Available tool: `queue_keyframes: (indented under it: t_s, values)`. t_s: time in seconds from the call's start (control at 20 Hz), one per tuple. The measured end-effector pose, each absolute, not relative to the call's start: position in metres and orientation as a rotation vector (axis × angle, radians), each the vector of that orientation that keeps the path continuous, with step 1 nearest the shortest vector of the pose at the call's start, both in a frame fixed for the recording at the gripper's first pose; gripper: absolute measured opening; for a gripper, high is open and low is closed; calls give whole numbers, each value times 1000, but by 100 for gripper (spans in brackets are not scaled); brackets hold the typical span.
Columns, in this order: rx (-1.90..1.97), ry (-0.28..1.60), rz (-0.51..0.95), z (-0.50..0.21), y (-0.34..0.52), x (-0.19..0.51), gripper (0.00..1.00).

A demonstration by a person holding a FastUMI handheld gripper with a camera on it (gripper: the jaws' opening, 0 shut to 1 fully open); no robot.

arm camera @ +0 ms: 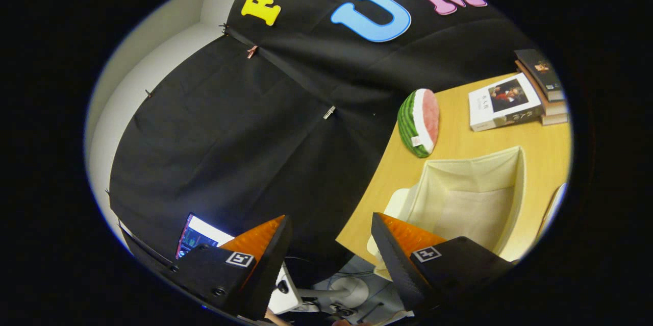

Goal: Open the storage box then place both shoes into the box .Put the left shoe in first, then the right shoe, with the right side of both shoes facing outward in a uniform manner.

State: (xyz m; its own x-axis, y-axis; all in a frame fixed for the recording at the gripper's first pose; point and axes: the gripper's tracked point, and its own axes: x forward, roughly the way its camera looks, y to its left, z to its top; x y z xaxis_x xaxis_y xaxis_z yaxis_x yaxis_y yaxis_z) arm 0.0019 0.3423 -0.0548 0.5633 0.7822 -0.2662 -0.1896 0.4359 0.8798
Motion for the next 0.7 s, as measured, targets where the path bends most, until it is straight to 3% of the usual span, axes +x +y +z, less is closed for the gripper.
queue_keyframes:
  t_s: [0.4,0.7]
  values:
    - [568,768,343,-148,162,-52,97]
    - [373,935,174,-256,82,-110,97]
